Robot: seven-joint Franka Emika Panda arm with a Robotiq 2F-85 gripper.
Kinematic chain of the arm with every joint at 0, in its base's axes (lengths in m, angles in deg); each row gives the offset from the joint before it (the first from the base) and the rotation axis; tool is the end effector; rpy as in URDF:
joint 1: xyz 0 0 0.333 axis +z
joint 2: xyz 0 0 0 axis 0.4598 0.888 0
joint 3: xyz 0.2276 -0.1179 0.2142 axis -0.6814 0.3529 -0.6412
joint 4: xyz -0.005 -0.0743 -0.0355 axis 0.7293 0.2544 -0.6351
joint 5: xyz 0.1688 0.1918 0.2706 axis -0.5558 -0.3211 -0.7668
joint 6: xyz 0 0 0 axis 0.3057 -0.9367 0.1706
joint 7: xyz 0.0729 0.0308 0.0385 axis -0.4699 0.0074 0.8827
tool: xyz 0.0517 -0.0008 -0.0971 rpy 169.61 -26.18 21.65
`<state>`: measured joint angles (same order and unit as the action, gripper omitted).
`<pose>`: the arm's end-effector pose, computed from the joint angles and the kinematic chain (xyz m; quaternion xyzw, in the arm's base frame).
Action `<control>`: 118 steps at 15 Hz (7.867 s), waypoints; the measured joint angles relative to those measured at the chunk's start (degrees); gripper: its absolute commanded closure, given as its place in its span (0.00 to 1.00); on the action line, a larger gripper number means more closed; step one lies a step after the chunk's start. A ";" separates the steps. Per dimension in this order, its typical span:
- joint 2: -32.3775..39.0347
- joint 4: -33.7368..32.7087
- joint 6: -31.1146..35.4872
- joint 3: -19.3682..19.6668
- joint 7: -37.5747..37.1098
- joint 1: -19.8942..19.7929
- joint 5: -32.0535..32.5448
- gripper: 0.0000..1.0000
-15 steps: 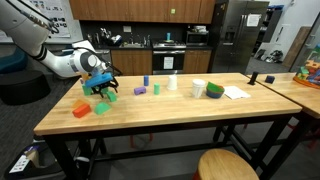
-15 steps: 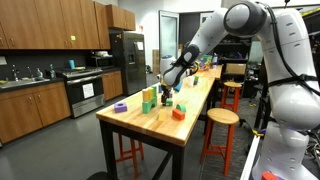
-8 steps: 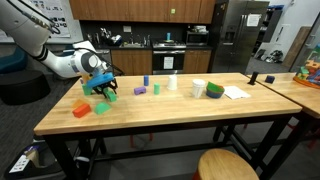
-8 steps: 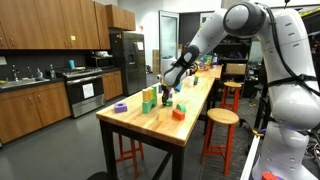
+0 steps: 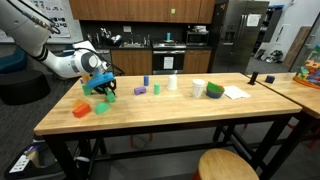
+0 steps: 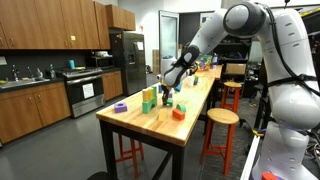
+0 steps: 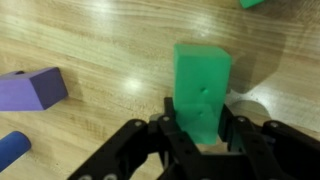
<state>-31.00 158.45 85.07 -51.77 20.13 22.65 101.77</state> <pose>0.6008 -0.0836 0.3269 0.9622 0.2213 0.0862 0.1333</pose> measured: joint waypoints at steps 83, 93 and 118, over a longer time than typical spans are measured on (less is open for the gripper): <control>-21.69 -0.97 -37.15 -4.84 72.82 10.12 -29.35 0.84; -19.64 -0.54 -35.79 -4.85 73.91 9.85 -30.09 0.84; -9.77 -14.00 -34.87 -6.56 73.72 8.82 -23.43 0.84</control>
<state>-40.77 144.45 50.20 -58.34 93.86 31.47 78.34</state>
